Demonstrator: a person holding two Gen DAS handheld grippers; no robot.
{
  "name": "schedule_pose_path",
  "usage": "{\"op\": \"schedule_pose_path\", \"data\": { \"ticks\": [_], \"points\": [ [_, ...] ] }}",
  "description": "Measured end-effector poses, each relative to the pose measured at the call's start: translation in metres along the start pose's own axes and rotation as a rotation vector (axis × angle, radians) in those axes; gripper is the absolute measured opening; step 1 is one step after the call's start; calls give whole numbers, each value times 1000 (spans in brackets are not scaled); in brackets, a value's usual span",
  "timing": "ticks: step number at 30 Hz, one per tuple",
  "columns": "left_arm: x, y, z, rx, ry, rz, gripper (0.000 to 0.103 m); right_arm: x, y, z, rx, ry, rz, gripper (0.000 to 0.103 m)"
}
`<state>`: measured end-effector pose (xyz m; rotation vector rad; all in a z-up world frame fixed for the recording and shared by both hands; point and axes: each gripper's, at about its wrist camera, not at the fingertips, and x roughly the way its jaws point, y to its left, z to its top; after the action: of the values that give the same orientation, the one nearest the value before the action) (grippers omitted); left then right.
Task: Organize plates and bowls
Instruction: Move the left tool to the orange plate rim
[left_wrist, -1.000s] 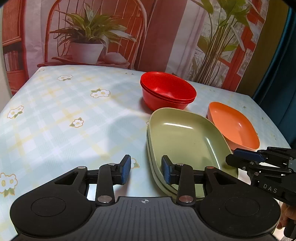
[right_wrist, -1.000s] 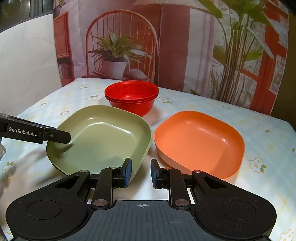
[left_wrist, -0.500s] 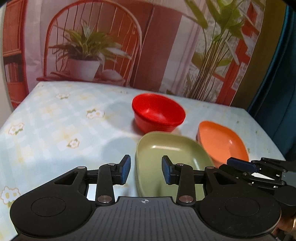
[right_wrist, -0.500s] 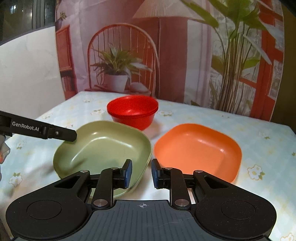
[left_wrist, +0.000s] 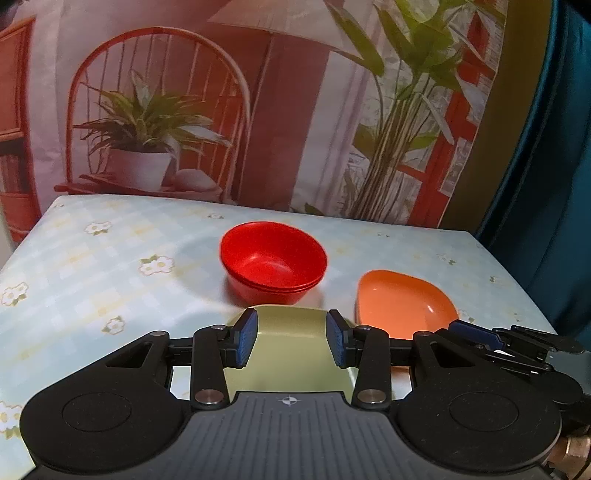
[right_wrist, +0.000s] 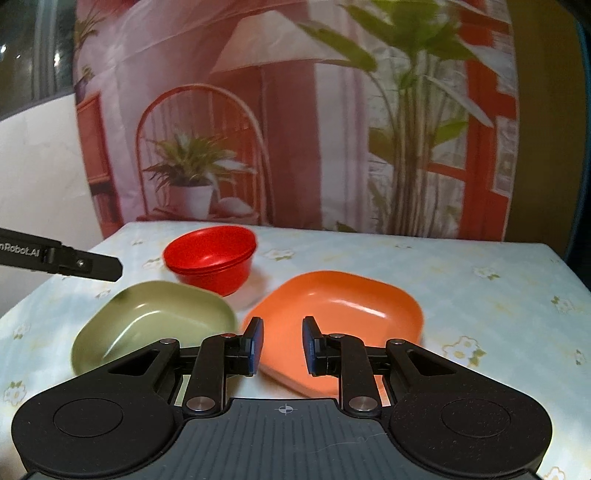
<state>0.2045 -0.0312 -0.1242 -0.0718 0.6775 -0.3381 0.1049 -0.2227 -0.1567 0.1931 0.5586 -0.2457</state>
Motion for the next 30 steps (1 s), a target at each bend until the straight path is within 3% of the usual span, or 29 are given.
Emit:
{"op": "schedule_pose_path", "data": {
  "ticks": [16,21,24,30],
  "points": [
    [36,-45,15,84,39,-44,43,0,-64,-7,98,-34,-104,22],
    [51,-58,22,108,49,-62,43,8,-75,-11,120,-20,-116,27],
    [63,-68,27,134,61,-73,49,13,-79,-13,131,-10,-116,28],
    [100,-75,26,150,140,-82,50,27,-75,-11,110,10,-101,29]
  ]
}}
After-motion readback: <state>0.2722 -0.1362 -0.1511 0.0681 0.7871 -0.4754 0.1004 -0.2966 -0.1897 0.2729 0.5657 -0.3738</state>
